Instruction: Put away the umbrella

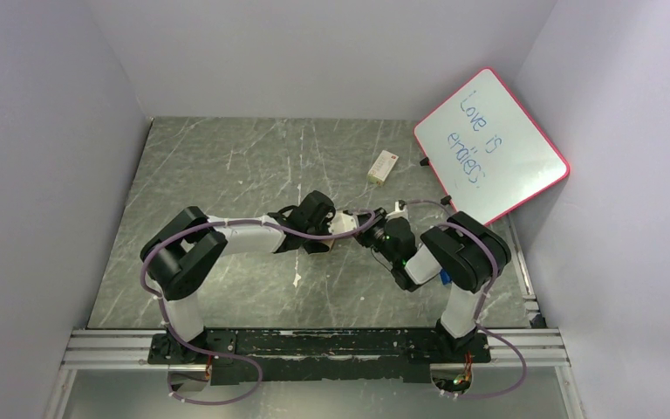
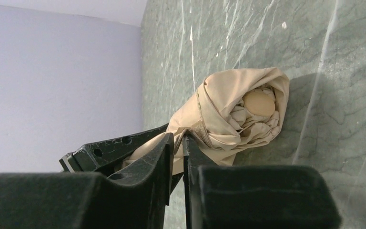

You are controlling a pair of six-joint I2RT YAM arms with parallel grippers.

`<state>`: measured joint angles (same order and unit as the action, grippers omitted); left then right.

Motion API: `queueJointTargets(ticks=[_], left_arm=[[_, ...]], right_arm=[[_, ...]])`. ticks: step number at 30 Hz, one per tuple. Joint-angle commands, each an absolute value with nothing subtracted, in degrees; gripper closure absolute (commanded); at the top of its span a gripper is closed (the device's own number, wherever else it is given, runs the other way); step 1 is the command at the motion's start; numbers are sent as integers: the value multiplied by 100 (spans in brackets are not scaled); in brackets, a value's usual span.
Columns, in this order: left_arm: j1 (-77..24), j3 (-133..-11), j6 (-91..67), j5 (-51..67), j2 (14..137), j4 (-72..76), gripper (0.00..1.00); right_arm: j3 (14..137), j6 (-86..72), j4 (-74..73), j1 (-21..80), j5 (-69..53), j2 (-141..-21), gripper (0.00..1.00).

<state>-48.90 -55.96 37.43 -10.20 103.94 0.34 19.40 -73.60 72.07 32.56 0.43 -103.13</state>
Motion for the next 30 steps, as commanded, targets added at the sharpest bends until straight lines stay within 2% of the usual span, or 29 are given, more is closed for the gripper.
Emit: queueJointTargets(ticks=[1,5,10,11,14,16,21,25,30], left_arm=[[-5019,-5315,3786,-366,10696,-808,95],[-5030,-5326,3779,-346,10709,-826,95],[-5029,-5339,3770,-360,10720,-843,95],[-5030,-5341,3763,-354,10721,-851,95],[-5035,-5335,3770,-334,10710,-853,95],[-5043,-5322,3766,-328,10700,-853,95],[-5045,-5326,3771,-308,10691,-869,95],[-5048,-5334,3762,-282,10696,-879,95],[-5048,-5344,3754,-290,10722,-887,95]], right_arm=[[2238,-7398,7732,3231,115,-10462,78],[2328,-7413,7783,3229,49,-10615,72],[2354,-7436,7791,3226,86,-10728,72],[2355,-7440,7792,3227,110,-10754,74],[2338,-7531,7981,3229,153,-10894,94],[2353,-7606,8149,3223,143,-11032,97],[2442,-7724,8371,3219,101,-11326,93],[2477,-7676,8326,3201,136,-11417,79],[2513,-7620,8194,3152,164,-11477,75]])
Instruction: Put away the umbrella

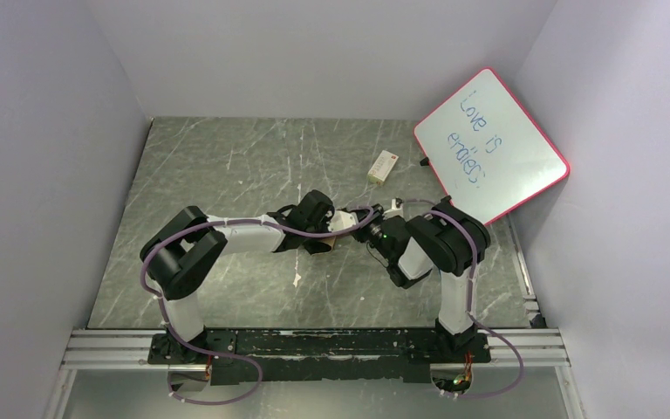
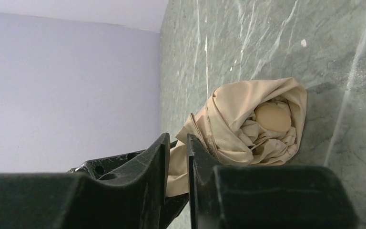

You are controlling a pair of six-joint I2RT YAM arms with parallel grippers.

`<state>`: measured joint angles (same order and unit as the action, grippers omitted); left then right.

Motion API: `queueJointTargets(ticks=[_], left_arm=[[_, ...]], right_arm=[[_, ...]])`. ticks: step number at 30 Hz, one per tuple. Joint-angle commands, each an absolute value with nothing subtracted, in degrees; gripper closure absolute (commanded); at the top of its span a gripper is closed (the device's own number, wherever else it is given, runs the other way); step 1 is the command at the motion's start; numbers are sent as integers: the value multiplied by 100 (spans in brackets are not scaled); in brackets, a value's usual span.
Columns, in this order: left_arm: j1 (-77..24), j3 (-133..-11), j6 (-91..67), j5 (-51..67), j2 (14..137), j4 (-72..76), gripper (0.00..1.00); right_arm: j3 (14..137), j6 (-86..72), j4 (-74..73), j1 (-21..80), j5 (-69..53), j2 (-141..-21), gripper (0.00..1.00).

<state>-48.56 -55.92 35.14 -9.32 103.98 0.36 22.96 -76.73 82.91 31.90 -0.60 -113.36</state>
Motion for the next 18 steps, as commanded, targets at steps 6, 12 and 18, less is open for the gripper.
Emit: queueJointTargets(ticks=[6,12,18], left_arm=[[-5047,-5333,3757,-270,10707,-863,95],[-5046,-5339,3744,-179,10674,-864,95],[-5047,-5317,3738,-182,10630,-835,95]], right_arm=[[2544,-7518,7782,3127,369,-11456,72],[2709,-7484,7457,3069,455,-11570,70],[2808,-7378,6787,3045,594,-11408,70]])
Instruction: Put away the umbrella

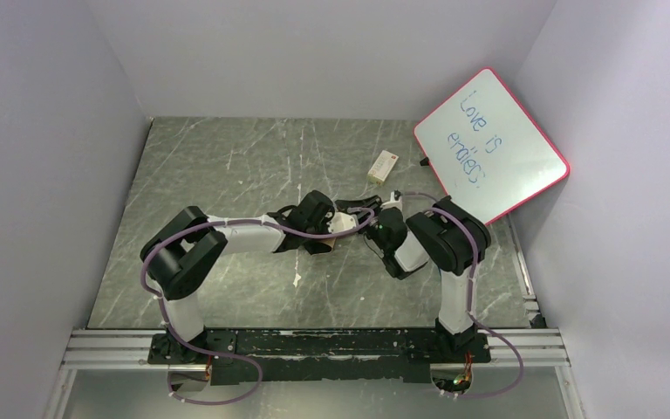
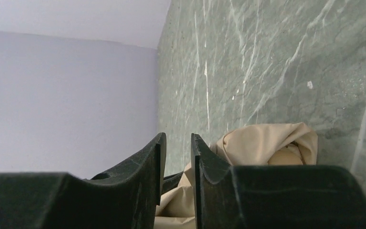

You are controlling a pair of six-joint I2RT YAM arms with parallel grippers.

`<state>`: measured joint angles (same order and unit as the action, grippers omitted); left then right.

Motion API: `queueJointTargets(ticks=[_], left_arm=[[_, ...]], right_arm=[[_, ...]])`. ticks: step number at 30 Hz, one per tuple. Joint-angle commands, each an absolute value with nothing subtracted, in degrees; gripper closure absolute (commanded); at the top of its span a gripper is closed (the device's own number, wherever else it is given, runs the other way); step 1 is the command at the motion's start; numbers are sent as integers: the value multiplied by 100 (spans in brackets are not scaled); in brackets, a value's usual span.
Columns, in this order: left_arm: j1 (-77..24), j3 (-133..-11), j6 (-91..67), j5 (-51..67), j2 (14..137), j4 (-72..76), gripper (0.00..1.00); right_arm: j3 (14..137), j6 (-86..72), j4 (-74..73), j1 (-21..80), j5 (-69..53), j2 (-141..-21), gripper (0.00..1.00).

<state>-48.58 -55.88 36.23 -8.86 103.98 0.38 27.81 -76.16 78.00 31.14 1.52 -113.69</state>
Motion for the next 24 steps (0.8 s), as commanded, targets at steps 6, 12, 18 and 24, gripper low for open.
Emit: queueJointTargets(ticks=[6,12,18,24], left_arm=[[-5045,-5354,3671,-176,10625,-838,95],[-5036,-5349,3631,-222,10558,-779,95],[-5006,-5414,3527,-152,10464,-780,95],[-4922,-5594,3489,434,10213,-1023,95]], right_arm=[[2772,-7193,6352,2999,617,-11115,69],[2617,-6763,5612,2853,751,-10263,69],[2547,-6040,4609,2721,1000,-8905,69],[2694,-5016,3383,2702,1208,-7475,67]])
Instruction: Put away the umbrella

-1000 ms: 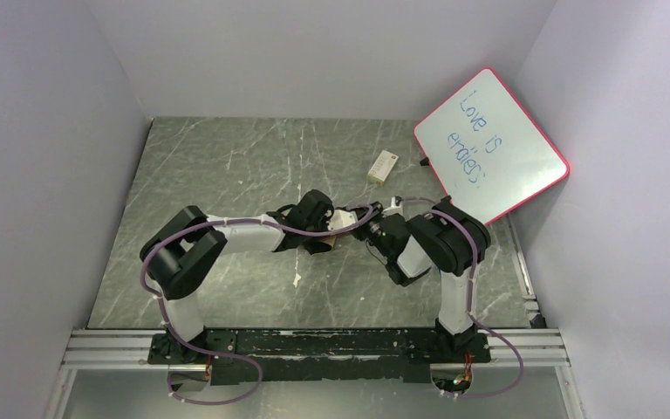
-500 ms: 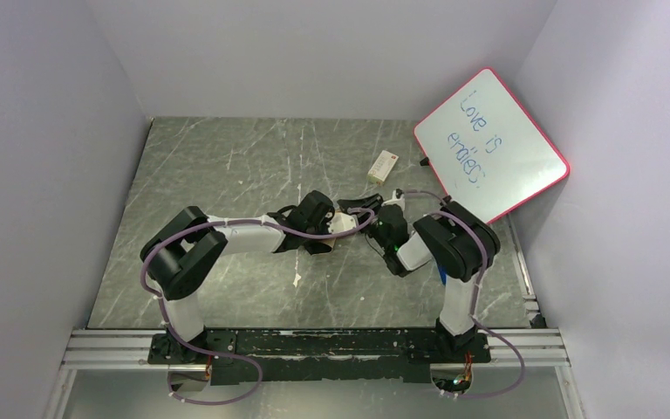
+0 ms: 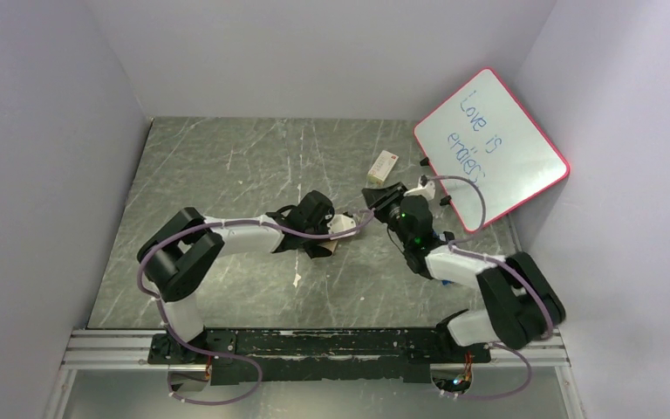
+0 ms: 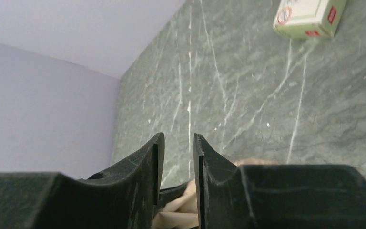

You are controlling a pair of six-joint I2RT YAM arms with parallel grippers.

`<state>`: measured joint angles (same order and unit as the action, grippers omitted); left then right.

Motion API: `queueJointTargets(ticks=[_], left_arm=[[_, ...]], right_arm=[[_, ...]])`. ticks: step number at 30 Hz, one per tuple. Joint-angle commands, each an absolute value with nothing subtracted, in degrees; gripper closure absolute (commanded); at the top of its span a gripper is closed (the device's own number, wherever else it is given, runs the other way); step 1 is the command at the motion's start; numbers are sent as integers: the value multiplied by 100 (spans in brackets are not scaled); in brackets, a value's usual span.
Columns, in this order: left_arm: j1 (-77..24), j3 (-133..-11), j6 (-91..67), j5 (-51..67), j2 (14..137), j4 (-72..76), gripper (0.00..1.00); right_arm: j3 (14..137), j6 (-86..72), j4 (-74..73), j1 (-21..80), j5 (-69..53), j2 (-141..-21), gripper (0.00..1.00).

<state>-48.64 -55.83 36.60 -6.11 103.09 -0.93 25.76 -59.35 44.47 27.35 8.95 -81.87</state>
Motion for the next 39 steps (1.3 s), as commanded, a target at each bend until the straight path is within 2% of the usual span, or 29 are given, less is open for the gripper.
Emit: queueJointTargets(ticks=[1,3,4,6,10,12,15,19,24,30,36,38,39], left_arm=[[-4898,-5620,3483,516,10145,-1071,95],[-4874,-5627,3445,659,9997,-1093,95],[-4863,-5614,3416,709,9922,-1087,92],[-4842,-5581,3323,809,9751,-1020,77],[-4780,-5604,3155,1071,9535,-1004,60],[-4722,-5607,3058,1166,9428,-951,26],[-4617,-5584,2833,1305,9214,-845,14],[-4444,-5585,2548,1454,8843,-745,8],[-4112,-5519,2053,1514,8209,-548,4],[-3758,-5049,848,1057,7234,26,3],[-3584,-4656,-737,-222,6316,35,3],[-3557,-4802,-1015,-866,6258,-675,3],[-3539,-4924,-1193,-1186,6269,-1047,3]], right_arm=[[2699,-4868,3213,2699,1193,-7278,67],[2692,-4565,2835,2698,1125,-6906,66],[2677,-4450,2669,2698,1087,-6750,66],[2634,-4275,2371,2690,1053,-6386,66],[2552,-3998,1844,2689,932,-5919,65],[2540,-3860,1596,2689,909,-5740,65],[2547,-3657,1285,2692,916,-5504,64],[2636,-3497,907,2692,1007,-5293,61],[2979,-3246,295,2690,1070,-5285,56],[3583,-3118,-689,2690,1568,-5454,47],[4142,-2866,-1453,2691,1790,-5579,24],[4310,-2665,-1660,2694,1881,-5555,2],[4349,-2494,-1667,2690,1868,-5511,0]])
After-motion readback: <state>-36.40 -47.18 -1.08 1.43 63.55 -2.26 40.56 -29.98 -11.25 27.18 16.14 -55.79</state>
